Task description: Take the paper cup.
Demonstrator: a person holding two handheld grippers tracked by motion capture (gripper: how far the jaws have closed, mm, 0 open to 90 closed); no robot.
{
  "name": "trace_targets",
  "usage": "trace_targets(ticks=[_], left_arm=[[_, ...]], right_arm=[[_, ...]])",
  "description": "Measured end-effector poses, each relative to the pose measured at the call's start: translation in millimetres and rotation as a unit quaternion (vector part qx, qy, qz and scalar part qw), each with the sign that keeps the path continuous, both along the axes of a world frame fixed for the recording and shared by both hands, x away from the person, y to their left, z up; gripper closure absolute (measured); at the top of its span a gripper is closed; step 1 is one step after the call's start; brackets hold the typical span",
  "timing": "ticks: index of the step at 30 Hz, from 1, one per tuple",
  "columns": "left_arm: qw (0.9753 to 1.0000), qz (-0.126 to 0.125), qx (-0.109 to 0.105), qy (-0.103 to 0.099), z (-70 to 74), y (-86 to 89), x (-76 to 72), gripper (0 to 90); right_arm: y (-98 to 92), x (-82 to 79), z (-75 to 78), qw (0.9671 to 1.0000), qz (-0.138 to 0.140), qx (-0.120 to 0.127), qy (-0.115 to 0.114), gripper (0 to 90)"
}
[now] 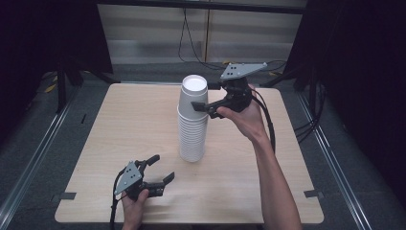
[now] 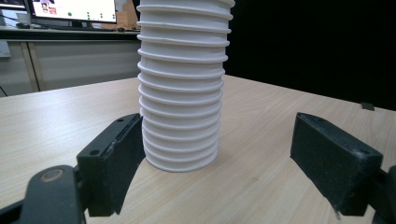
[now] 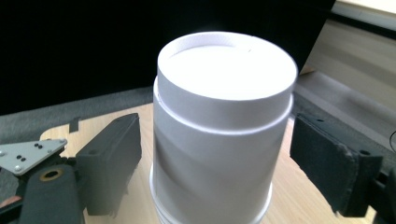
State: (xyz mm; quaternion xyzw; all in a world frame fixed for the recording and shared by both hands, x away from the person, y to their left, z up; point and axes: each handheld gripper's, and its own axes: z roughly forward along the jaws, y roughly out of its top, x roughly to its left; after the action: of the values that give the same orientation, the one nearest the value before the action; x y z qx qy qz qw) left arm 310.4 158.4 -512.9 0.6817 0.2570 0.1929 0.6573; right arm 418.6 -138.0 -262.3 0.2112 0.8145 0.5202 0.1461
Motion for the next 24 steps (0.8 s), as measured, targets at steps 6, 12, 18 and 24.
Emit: trace_targets(ticks=[6, 12, 18, 24], left_arm=[[1.0000, 0.002, 0.000, -0.001, 0.0, 0.1, 0.0, 17.3], [1.0000, 0.003, 0.000, -0.001, 0.0, 0.1, -0.1, 17.4], [1.0000, 0.001, 0.000, -0.001, 0.0, 0.2, 0.0, 17.3], [1.0000, 0.000, 0.000, -0.001, 0.0, 0.3, 0.2, 17.3]], right_arm=[[10.3, 5.3, 3.4, 0.9996, -0.003, -0.028, 0.007, 16.1], [15.8, 13.1, 9.1, 0.9990, 0.005, -0.034, 0.030, 15.9], [23.7, 16.0, 11.4, 0.9980, 0.000, -0.050, 0.038, 15.0], [24.9, 21.2, 14.9, 0.9970, -0.003, -0.061, 0.048, 16.4]])
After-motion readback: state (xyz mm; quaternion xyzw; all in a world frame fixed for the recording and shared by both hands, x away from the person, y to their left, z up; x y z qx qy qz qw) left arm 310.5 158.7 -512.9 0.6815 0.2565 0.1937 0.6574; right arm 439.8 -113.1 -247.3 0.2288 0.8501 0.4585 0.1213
